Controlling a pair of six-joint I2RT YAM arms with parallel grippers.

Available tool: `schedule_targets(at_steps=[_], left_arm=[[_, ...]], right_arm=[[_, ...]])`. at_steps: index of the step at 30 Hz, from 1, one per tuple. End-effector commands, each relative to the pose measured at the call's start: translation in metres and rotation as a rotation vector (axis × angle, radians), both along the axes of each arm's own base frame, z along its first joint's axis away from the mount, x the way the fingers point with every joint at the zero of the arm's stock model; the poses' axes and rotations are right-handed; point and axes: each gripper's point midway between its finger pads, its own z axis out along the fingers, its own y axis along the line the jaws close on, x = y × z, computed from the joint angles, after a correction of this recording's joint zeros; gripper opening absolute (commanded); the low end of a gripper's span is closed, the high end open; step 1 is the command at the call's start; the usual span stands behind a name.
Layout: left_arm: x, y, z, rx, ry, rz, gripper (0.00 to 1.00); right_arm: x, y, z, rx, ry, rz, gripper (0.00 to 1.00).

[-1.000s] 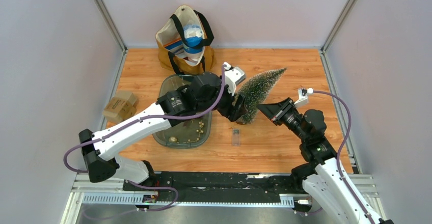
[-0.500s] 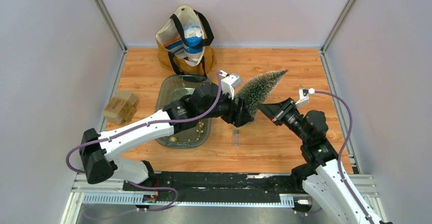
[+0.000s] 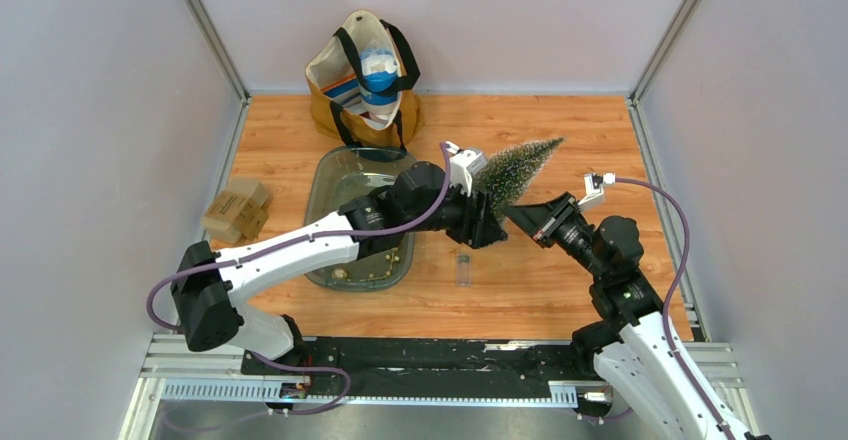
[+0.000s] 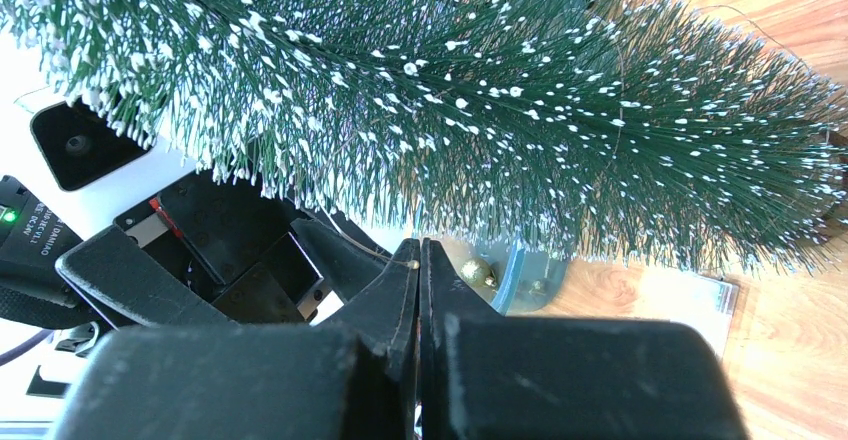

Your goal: Decorate the small christmas tree

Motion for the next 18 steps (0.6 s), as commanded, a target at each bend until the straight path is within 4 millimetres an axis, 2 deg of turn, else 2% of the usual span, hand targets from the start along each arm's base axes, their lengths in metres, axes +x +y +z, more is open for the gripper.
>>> schedule_targets(at_steps=[1,6,11,16,18], left_arm=[[0.0011,-0.0131,0.0321,-0.087,-0.033,-0.019,0.61],[0.0027,-0.0174,0.0328,-0.090,-0.040,-0.028,0.50],[0.0019,-0.0203,0.0305,-0.085,-0.035,-0.042,0.25],[0.0019,-0.0136,0.0263,-0.051,-0.048,-0.035,0.01],[0.0030,-0.0103,0.0269,-0.038,-0.061,-0.029,0.00]], right_arm=[[-0.0043,0.0025,0.0273,0.033,-0.067,0.022,0.00],[-0.0056,0.0037,0.0251,0.031,-0.061,0.031,0.00],[-0.0049,0.0032,0.0229,0.028,-0.058,0.028,0.00],[-0.0041,0.0024,0.0235,0.024,-0.062,0.022,0.00],[-0.0038,0.0022,0.0251,0.022,-0.069,0.019,0.00]])
